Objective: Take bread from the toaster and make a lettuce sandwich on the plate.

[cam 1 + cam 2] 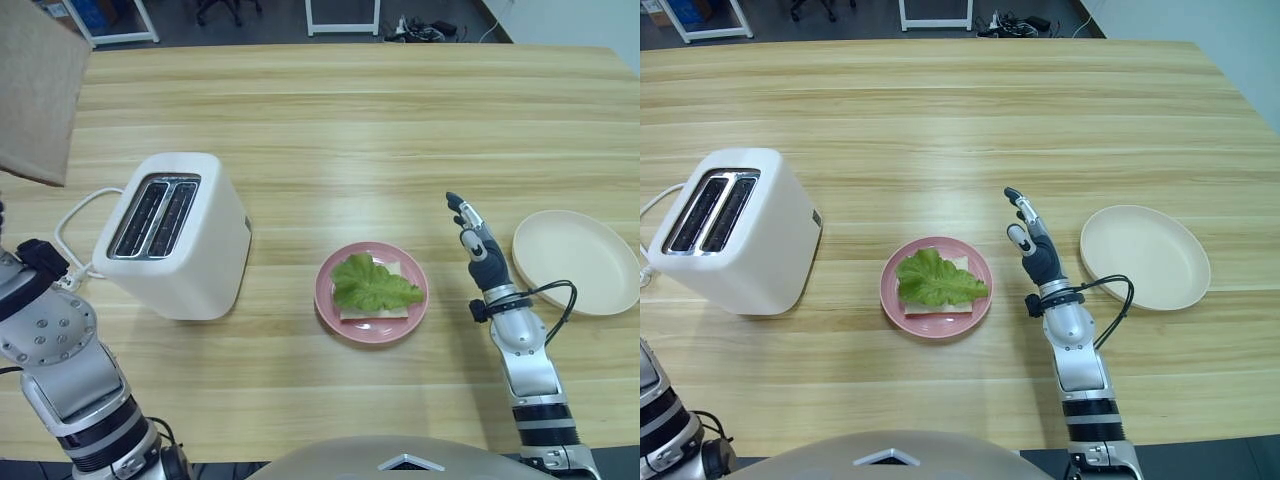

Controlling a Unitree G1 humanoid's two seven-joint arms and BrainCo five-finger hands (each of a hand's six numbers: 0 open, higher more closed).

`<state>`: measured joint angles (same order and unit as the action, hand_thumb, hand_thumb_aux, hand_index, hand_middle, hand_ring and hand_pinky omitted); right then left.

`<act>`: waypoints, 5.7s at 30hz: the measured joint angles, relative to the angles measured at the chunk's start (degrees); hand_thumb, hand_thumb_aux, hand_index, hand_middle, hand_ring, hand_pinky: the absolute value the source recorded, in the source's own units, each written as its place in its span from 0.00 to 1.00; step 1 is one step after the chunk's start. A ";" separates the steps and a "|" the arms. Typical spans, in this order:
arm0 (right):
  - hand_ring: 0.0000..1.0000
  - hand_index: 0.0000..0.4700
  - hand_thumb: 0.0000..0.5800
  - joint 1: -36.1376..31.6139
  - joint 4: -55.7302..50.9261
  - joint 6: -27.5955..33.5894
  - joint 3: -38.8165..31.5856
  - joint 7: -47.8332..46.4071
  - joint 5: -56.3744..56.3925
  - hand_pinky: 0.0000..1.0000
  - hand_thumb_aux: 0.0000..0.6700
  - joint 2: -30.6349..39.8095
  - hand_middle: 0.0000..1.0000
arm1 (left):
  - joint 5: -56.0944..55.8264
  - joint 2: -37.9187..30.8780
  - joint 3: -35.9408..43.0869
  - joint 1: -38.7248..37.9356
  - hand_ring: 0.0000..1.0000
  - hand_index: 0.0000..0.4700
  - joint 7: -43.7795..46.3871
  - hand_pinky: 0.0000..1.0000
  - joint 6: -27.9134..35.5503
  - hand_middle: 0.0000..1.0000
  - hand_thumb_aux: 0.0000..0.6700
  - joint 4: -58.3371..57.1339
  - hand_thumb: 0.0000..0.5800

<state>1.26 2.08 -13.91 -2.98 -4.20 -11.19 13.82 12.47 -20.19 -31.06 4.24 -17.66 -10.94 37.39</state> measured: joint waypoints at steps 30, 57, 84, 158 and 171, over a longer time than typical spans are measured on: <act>0.00 0.00 0.00 -4.22 -10.59 -1.72 8.89 1.92 8.23 0.00 0.00 -1.41 0.00 | -17.33 11.30 44.40 2.35 1.00 1.00 34.09 1.00 16.95 1.00 1.00 -34.34 1.00; 0.00 0.00 0.00 2.77 0.72 -8.58 -1.20 12.82 -20.62 0.00 0.00 2.40 0.00 | -5.62 7.68 46.37 8.23 1.00 1.00 35.97 1.00 5.57 1.00 1.00 -52.72 1.00; 0.00 0.00 0.00 0.44 -3.57 -2.43 -29.46 21.81 -62.44 0.00 0.00 11.25 0.00 | 10.12 3.26 49.14 5.66 0.85 0.54 28.43 0.85 7.87 0.85 0.54 -46.97 0.79; 1.00 1.00 1.00 -10.48 -15.50 8.82 -27.98 9.58 -40.65 1.00 1.00 11.86 1.00 | 17.48 -9.81 56.39 7.16 1.00 1.00 40.95 1.00 11.93 1.00 1.00 -44.38 1.00; 0.00 0.00 0.00 3.05 12.62 -8.94 -2.42 -4.51 17.91 0.00 0.00 18.37 0.00 | -25.41 -3.85 39.42 -2.82 0.00 0.00 44.01 0.00 -5.93 0.00 0.00 -19.94 0.00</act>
<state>4.31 14.70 -22.85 -5.40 -8.71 6.72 32.19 -12.94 -24.04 8.36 1.42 26.35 -16.86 17.44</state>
